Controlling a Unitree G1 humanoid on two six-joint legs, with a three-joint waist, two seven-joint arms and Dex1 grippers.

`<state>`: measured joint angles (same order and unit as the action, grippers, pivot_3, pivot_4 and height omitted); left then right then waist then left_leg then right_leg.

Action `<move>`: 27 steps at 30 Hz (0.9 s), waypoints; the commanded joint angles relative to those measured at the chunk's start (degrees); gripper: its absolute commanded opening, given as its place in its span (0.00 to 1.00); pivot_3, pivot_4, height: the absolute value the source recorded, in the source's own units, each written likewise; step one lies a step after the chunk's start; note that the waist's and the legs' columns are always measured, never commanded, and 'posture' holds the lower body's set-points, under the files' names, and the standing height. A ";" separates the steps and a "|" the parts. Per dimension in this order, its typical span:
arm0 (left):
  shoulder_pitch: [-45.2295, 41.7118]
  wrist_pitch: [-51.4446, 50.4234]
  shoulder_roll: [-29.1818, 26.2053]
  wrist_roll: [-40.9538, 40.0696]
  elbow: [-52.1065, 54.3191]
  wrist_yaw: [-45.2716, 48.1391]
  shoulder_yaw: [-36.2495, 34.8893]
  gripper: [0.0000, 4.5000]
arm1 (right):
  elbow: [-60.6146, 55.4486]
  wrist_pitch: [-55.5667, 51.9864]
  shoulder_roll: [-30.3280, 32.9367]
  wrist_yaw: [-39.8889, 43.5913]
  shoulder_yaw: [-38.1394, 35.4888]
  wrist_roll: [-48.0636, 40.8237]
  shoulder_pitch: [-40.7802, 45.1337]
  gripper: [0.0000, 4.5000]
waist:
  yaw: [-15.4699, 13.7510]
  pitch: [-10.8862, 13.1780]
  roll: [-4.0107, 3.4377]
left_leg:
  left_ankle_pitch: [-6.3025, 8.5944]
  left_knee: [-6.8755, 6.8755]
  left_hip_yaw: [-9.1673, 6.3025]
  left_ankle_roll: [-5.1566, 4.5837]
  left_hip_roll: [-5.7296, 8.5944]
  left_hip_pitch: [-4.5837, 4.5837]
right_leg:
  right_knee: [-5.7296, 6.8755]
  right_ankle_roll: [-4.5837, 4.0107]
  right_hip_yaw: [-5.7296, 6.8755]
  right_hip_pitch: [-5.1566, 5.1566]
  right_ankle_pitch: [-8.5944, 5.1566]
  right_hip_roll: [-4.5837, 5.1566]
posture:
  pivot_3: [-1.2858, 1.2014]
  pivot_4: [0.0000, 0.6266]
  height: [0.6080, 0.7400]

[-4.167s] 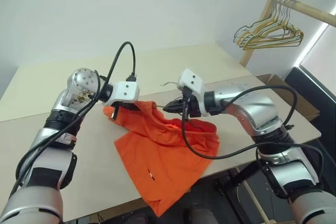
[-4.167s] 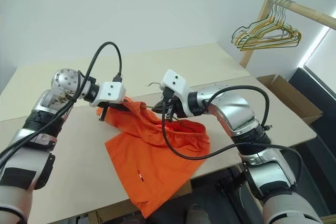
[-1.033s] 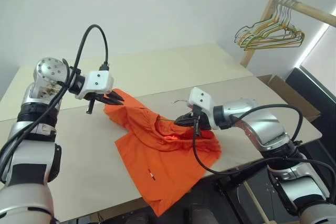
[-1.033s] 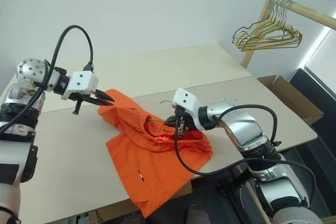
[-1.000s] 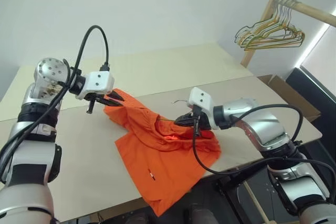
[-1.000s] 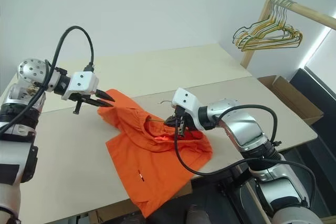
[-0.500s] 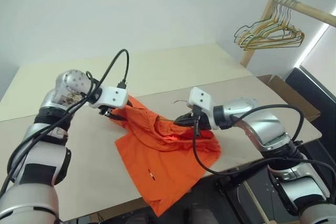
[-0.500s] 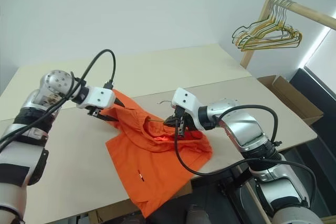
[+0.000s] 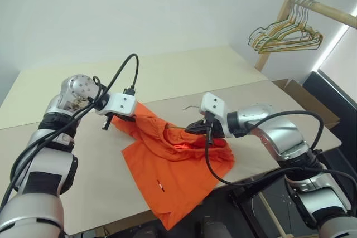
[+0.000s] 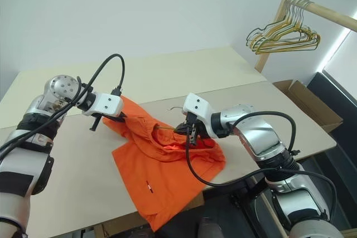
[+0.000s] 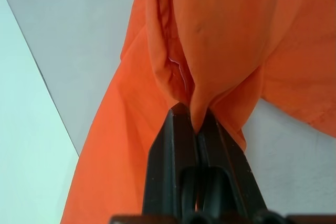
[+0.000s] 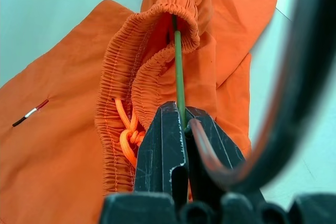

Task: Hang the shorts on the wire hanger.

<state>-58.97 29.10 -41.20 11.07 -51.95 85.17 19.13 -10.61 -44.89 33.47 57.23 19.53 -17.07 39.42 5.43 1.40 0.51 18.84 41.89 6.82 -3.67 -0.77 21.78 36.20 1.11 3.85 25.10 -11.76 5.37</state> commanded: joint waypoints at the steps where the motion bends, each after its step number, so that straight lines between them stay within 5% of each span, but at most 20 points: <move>1: -3.30 -1.27 -0.99 -2.66 1.04 1.70 -2.52 0.00 | -1.29 1.40 0.99 -0.22 -0.35 1.30 1.03 0.00 | -0.02 0.00 0.00 | 0.00 0.00 0.00 0.00 0.00 0.00 | 0.00 0.00 0.00 0.00 0.00 0.00 | 0.50 0.00 1.00; 27: -3.46 -5.91 -5.76 -5.75 2.31 3.63 -6.52 0.00 | 0.17 1.36 3.20 -3.97 0.45 5.59 -2.74 0.00 | -0.35 0.00 0.00 | 0.00 0.00 -0.01 0.00 -0.03 -0.02 | 0.00 0.00 0.00 -0.01 0.00 0.01 | 0.50 0.00 1.00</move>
<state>-62.19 23.50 -45.60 6.40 -51.24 89.12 14.37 -10.99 -43.97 35.56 54.16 21.30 -12.99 37.05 5.08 1.40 0.51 18.84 41.90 6.81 -3.67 -0.80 21.76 36.21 1.12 3.85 25.09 -11.77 5.38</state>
